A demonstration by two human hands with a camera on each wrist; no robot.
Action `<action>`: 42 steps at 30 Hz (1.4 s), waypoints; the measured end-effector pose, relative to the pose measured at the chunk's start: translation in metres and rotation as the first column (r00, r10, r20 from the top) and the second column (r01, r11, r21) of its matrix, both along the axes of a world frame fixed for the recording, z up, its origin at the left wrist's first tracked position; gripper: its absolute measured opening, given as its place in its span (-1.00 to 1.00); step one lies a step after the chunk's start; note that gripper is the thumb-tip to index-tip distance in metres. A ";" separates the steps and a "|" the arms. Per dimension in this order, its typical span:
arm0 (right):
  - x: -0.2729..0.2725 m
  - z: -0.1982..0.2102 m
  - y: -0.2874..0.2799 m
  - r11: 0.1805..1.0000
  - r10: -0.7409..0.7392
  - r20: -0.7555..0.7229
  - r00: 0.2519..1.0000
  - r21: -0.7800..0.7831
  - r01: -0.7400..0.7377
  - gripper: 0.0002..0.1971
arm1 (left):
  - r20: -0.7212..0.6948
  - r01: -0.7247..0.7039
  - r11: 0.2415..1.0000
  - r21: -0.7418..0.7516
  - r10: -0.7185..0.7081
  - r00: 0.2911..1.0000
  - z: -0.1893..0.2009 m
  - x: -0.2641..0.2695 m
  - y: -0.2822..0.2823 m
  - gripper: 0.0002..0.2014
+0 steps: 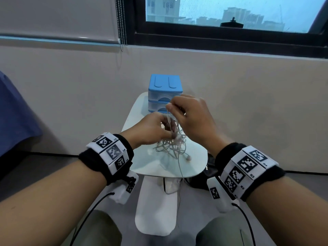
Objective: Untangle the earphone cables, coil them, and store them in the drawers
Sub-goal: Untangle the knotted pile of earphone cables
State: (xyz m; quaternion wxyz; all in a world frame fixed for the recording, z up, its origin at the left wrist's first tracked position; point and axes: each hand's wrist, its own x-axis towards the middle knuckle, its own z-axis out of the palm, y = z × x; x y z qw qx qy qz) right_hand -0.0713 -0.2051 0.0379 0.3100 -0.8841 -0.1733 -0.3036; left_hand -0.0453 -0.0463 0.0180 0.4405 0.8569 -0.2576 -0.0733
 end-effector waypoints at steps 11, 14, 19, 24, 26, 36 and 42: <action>-0.006 -0.002 -0.008 0.846 0.190 -0.339 0.921 0.533 0.021 -0.76 | -0.095 0.039 0.979 -0.198 -0.059 0.994 -0.009 0.004 0.000 -0.96; -0.006 -0.008 -0.013 0.825 0.223 -0.324 0.920 0.566 0.000 -0.71 | -0.126 -0.001 0.979 -0.206 -0.025 0.992 -0.007 0.006 -0.001 -0.89; -0.008 -0.007 -0.014 0.836 0.199 -0.244 0.949 0.547 -0.035 -0.66 | -0.128 -0.021 0.975 -0.221 -0.008 0.992 -0.001 0.005 -0.003 -0.92; -0.004 -0.029 -0.013 0.855 0.189 -0.336 0.923 0.519 0.014 -0.74 | -0.107 -0.127 0.951 -0.283 0.100 0.989 0.005 0.006 -0.003 -0.88; -0.002 -0.044 -0.015 0.881 0.199 -0.374 0.906 0.473 0.002 -0.81 | -0.104 -0.165 0.944 -0.286 0.141 0.985 0.006 0.008 -0.001 -0.86; 0.006 -0.058 -0.023 0.966 0.155 -0.485 0.861 0.255 -0.031 -0.87 | -0.025 -0.236 0.801 -0.550 0.267 0.963 0.002 0.019 0.003 -0.78; 0.015 -0.026 -0.012 0.972 0.136 -0.472 0.871 0.233 -0.026 -0.77 | -0.026 -0.131 0.795 -0.592 0.143 0.989 0.004 0.016 0.003 -0.88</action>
